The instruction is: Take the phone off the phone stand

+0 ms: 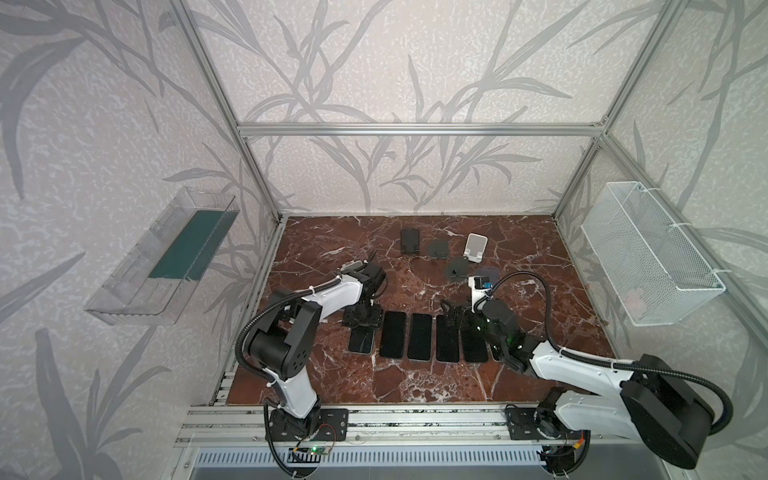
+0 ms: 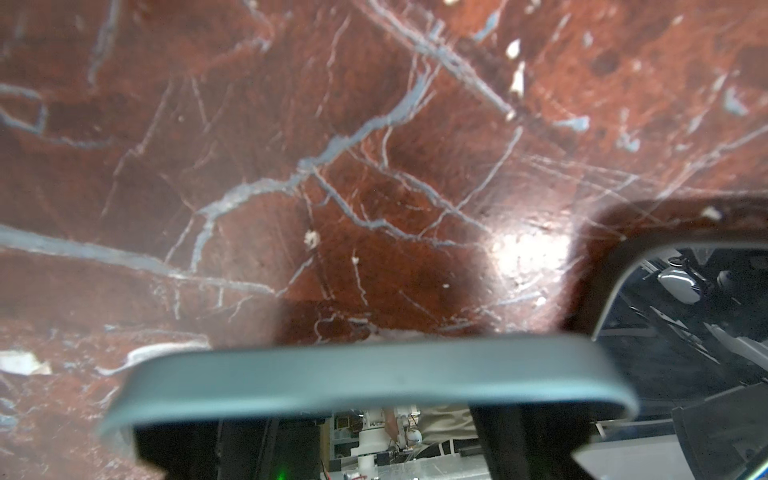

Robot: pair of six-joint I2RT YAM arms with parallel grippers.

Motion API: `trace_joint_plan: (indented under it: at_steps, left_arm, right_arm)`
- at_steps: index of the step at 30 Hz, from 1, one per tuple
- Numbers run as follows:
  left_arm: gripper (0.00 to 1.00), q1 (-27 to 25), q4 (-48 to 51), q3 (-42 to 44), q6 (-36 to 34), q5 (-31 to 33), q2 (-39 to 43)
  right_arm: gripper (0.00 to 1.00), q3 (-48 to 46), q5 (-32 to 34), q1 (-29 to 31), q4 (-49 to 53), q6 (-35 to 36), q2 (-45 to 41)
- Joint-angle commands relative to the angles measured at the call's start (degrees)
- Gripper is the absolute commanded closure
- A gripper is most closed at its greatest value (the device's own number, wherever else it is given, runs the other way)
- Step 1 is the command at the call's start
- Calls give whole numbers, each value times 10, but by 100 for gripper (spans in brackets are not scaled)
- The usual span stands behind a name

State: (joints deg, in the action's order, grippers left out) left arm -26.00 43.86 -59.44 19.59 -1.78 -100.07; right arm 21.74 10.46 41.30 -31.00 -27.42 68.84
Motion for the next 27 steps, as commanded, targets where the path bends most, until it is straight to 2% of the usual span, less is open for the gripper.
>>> trace_joint_plan:
  at_steps: [1, 5, 15, 21, 27]
  left_arm:
    - [27, -11, 6, 11, 5, 45, -30]
    - [25, -17, 8, 6, 6, 46, -35]
    - [14, -22, 17, 6, 12, 63, -29]
    - [15, -24, 17, 3, 17, 63, -23]
    - [14, -23, -3, 4, 13, 46, 41]
  right_arm:
    - [4, -1, 14, 1, 8, 3, -10]
    - [4, -1, 20, 1, 13, 5, -13]
    - [4, -3, 17, 1, 10, 11, -23]
    - [4, -3, 17, 1, 10, 11, -23]
    - [4, -3, 18, 1, 11, 10, -20]
